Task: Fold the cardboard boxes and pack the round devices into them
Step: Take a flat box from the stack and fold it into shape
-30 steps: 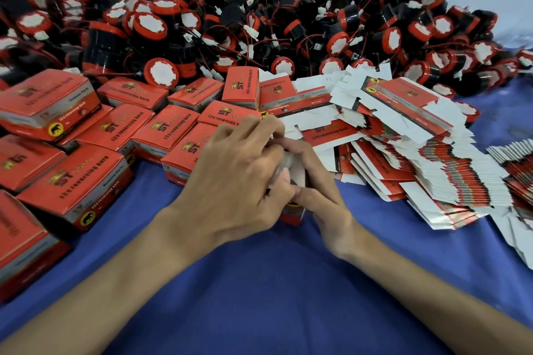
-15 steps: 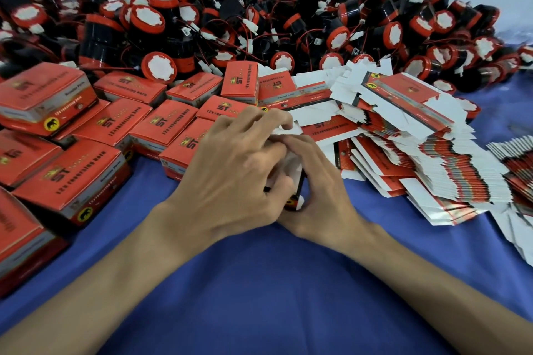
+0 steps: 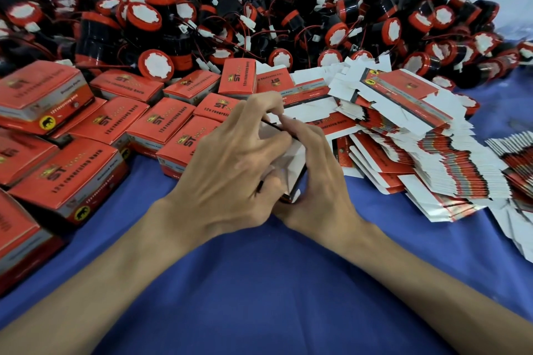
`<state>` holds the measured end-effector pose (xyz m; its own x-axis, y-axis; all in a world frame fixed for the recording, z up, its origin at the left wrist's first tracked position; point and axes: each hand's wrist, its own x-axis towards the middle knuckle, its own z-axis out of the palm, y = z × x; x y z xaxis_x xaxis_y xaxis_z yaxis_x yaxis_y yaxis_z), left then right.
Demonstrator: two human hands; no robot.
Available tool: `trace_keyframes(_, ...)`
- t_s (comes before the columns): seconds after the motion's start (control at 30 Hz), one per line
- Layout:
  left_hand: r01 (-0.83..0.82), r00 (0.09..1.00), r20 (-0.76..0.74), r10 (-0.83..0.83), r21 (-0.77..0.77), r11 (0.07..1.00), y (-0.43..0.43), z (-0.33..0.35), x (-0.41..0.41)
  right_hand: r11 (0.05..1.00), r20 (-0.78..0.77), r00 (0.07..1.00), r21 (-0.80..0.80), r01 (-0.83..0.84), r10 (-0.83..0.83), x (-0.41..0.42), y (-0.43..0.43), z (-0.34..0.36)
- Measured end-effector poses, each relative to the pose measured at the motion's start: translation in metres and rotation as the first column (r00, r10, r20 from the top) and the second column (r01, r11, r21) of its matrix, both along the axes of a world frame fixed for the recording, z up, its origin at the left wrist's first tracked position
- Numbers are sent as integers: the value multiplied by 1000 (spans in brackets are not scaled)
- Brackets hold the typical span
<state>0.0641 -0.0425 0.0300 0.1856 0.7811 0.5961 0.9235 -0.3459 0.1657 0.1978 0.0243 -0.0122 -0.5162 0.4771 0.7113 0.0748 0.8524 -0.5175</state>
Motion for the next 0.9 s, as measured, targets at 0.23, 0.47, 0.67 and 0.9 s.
trace_keyframes(0.23, 75, 991, 109, -75, -3, 997, 2, -5, -4, 984, 158, 971, 25, 177, -179, 1, -10, 7)
trace_keyframes(0.47, 42, 988, 144, -52, 72, 997, 4, -9, -8, 946, 269, 909, 144, 290, -319, 1, -9, 14)
trace_keyframes(0.67, 17, 981, 189, -36, 103, 995, 7, -16, -7, 889, 266, 861, 281, 360, -433, 1, -5, 12)
trace_keyframes(0.9, -43, 973, 230, 2, 174, 984, 12, -23, -3, 944, 262, 908, 56, 324, -327, 6, 5, 0)
